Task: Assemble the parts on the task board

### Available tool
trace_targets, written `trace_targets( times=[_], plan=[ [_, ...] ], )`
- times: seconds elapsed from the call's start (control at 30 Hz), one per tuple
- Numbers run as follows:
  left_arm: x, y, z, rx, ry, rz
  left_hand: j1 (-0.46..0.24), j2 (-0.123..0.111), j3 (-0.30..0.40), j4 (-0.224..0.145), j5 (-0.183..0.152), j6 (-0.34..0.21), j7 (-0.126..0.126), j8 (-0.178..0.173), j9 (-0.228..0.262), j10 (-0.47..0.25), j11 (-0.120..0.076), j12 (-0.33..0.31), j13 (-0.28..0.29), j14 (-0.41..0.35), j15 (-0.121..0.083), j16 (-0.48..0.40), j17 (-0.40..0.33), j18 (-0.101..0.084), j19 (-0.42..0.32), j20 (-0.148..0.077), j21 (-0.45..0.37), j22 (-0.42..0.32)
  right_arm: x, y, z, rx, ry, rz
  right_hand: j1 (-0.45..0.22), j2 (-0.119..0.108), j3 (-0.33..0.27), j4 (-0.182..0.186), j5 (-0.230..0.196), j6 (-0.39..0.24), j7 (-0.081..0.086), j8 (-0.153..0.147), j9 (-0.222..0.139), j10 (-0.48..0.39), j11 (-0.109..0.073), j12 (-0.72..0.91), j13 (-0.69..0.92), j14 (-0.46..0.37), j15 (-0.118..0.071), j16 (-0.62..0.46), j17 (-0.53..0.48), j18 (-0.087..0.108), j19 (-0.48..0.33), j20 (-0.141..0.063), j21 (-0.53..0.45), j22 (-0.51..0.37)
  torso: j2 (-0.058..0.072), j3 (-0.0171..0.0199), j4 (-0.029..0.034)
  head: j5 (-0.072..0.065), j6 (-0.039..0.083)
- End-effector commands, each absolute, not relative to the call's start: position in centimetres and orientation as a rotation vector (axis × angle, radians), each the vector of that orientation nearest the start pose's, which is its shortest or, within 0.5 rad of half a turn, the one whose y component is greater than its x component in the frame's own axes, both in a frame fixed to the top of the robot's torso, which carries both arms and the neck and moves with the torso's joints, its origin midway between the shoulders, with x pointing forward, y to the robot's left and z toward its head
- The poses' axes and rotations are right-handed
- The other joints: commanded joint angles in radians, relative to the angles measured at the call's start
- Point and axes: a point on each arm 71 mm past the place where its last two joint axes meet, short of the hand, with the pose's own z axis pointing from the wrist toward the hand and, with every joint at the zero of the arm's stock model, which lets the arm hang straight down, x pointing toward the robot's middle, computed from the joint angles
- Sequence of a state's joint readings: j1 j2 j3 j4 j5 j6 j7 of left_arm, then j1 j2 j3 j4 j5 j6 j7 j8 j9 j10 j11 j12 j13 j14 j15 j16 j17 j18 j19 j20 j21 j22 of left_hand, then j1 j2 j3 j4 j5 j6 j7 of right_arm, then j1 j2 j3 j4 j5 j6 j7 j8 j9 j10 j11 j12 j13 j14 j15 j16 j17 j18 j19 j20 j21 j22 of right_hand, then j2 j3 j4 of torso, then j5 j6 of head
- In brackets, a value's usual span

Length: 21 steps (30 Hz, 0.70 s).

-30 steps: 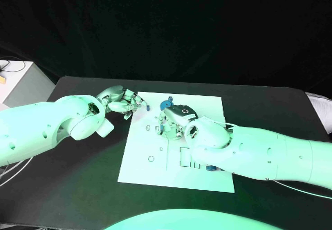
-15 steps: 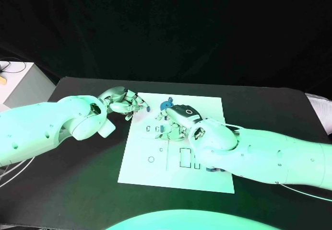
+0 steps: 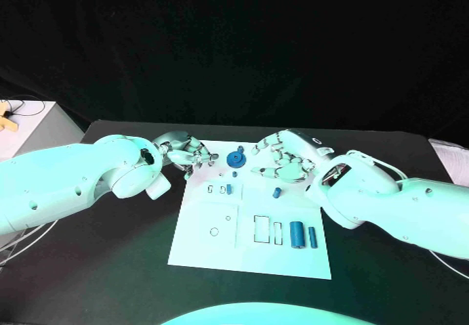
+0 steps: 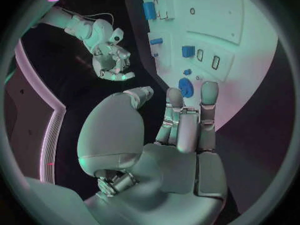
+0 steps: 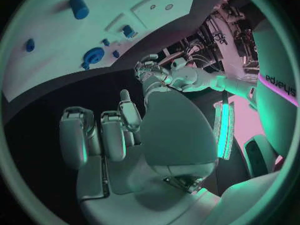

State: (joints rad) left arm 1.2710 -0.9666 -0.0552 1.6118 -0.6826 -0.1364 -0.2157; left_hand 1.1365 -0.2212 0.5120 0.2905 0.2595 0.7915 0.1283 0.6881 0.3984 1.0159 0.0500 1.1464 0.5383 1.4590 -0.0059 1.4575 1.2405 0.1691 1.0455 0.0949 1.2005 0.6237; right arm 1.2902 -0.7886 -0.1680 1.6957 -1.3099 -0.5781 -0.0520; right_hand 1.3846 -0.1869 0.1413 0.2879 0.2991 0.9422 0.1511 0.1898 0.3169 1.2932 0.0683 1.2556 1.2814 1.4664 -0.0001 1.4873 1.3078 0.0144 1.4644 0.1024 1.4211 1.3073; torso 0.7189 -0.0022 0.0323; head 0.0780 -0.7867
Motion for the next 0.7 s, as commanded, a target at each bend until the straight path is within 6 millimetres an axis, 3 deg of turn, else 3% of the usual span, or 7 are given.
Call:
trace_targets(
  times=[0.03, 0.23, 0.4, 0.7],
  plan=[
    [46.9, 23.6, -18.2, -0.486, 2.229, -0.731, -0.012, 0.009, -0.015, 0.003, -0.005, -0.008, -0.004, 0.016, 0.012, 0.002, -0.001, 0.003, 0.003, -0.001, -0.01, -0.007, -0.009, 0.003, 0.0, -0.007, -0.007, -0.006, 44.8, -14.5, -15.6, 0.042, 1.528, 1.029, 0.01, 0.001, 0.009, 0.0, 0.009, -0.002, 0.0, 0.005, 0.001, -0.017, 0.0, -0.017, -0.014, 0.068, -0.006, -0.009, 0.153, 0.02, 0.051, -0.006, -0.025, 0.215, -0.015, 0.0114, -0.0097, 0.015, 0.004],
    [47.6, 22.2, -17.8, -0.333, 2.321, -0.628, -0.019, 0.021, -0.029, 0.003, -0.005, -0.011, -0.008, 0.039, 0.029, 0.007, -0.005, 0.01, 0.016, 0.0, -0.013, -0.008, -0.009, 0.004, 0.0, -0.011, -0.013, -0.013, 46.1, -17.7, -15.2, 0.141, 1.545, 0.971, 0.002, -0.004, 0.011, 0.002, 0.008, -0.008, 0.002, 0.006, 0.0, -0.028, 0.001, -0.029, -0.024, 0.065, -0.005, -0.015, 0.147, 0.022, 0.047, -0.006, -0.038, 0.211, -0.024, 0.0221, -0.0098, 0.024, 0.0],
    [48.3, 20.9, -18.0, -0.24, 2.381, -0.586, -0.028, 0.039, -0.045, 0.003, -0.003, -0.001, -0.025, 0.093, 0.073, 0.015, -0.018, 0.018, 0.033, 0.003, -0.023, -0.007, -0.005, 0.002, 0.01, -0.018, -0.016, -0.011, 47.1, -19.6, -14.9, 0.206, 1.566, 0.929, -0.003, -0.007, 0.013, 0.002, 0.009, -0.018, 0.004, 0.006, -0.002, -0.038, 0.003, -0.039, -0.034, 0.061, -0.003, -0.023, 0.138, 0.027, 0.039, -0.004, -0.063, 0.204, -0.027, 0.0267, -0.0107, 0.03, -0.005],
    [50.1, 19.2, -18.6, -0.158, 2.455, -0.529, -0.079, 0.037, -0.082, 0.004, -0.008, -0.029, -0.021, 0.102, 0.097, 0.0, -0.016, 0.011, 0.023, 0.003, -0.023, -0.007, 0.0, 0.001, 0.014, -0.021, -0.02, -0.013, 48.2, -21.1, -14.7, 0.246, 1.578, 0.88, -0.003, -0.009, 0.018, 0.001, 0.023, -0.026, 0.006, 0.008, -0.002, -0.042, 0.005, -0.041, -0.037, 0.059, -0.002, -0.026, 0.135, 0.028, 0.036, -0.003, -0.072, 0.201, -0.029, 0.0314, -0.007, 0.035, -0.014]
  ],
)
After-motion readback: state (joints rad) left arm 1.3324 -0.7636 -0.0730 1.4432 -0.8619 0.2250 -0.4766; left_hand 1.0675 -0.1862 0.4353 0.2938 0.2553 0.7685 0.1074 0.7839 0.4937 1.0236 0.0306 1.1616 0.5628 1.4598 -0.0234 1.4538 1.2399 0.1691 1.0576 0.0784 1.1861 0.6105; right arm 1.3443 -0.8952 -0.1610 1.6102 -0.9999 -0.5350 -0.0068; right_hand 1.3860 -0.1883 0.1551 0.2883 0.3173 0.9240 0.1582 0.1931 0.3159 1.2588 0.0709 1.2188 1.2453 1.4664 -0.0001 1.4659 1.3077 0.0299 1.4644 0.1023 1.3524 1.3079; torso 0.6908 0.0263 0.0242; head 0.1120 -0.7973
